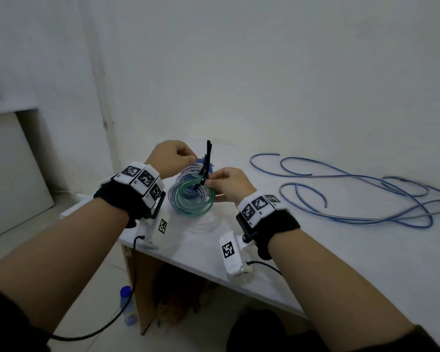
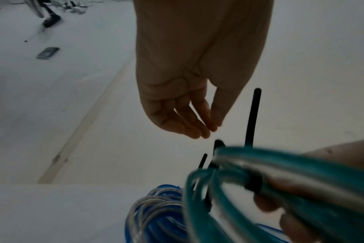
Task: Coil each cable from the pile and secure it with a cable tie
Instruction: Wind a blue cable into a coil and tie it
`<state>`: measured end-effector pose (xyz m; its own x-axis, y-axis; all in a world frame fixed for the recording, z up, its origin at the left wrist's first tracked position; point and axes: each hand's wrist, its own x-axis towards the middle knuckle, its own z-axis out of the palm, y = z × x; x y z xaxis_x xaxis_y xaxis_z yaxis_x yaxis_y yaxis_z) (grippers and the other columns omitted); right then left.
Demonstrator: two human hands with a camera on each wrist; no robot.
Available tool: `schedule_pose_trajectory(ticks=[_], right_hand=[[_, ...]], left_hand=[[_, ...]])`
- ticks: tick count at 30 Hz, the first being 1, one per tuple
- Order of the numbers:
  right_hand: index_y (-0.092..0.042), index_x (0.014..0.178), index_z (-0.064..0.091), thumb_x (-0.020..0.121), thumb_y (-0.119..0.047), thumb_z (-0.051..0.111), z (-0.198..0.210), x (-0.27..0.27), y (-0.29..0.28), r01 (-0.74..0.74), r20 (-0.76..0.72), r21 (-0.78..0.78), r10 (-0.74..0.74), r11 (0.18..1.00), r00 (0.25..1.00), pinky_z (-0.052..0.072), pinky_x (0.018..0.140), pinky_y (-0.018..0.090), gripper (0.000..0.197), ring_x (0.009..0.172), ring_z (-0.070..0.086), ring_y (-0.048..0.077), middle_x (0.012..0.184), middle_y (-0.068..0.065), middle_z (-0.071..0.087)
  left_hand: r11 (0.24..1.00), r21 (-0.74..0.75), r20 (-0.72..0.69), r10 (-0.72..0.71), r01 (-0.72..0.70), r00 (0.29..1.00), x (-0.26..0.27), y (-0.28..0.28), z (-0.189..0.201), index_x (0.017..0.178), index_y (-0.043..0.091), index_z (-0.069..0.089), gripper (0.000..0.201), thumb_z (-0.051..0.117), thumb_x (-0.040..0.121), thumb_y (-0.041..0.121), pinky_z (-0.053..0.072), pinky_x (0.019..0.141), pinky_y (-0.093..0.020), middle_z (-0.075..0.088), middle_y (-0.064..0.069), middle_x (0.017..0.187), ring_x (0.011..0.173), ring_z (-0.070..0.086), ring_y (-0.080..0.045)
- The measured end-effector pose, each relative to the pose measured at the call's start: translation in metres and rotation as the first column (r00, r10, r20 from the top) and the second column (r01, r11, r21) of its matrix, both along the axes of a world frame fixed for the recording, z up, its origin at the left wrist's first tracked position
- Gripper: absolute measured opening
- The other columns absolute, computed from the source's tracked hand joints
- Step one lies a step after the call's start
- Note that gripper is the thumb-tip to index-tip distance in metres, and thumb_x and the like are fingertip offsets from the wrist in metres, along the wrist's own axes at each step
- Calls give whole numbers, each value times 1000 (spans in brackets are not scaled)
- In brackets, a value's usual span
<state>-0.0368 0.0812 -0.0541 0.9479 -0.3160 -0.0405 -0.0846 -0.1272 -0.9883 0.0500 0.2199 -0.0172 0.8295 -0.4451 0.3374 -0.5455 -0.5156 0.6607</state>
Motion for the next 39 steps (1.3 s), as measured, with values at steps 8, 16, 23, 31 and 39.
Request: schedule_pose_trajectory(ticks=[8,16,23,31,39], right_hand=[[-8,77,57,81,4,67,-11,10,8,-33,-126,-189,9,981,992,58,70,41,16,69,62,28,76,11,62],[-4,82,64,85,2,62,24,-23,-62,-49,-235,-298,-24,953,972,53,68,31,8,79,57,24,78,12,61],[-2,92,66,87,-10,61,36,-77,-184,214,-207,-452,-335,866,919,50,67,34,10,76,61,24,82,11,64],[-10,106,69,83,-25,69,27,-130,-285,72,-318,-727,-428,683,846,43,63,24,27,86,55,16,90,0,61],[-26,87,69,66,-38,82,3,-111,-287,-390,-568,-683,-114,617,815,44,83,27,28,83,55,7,80,-16,58]], left_hand=[[922,-373,-84,78,-104,993,-2,-12,15,89,15,60,8,54,90,20,48,71,-25,66,4,84,74,59,-12],[936,-316,9,-159,153,987,-37,-92,68,75,22,56,14,52,89,21,46,63,-23,65,10,75,70,59,-10],[942,-23,57,-334,336,941,-79,-186,80,84,13,61,12,51,89,18,52,84,-32,70,-4,95,91,64,-20],[889,248,-72,-380,386,922,-81,-284,33,97,3,66,21,50,90,15,51,83,-32,68,-13,103,99,63,-28],[777,448,-172,-411,443,895,-55,-318,-11,90,2,70,23,56,88,20,49,72,-31,70,-19,96,78,58,-22]])
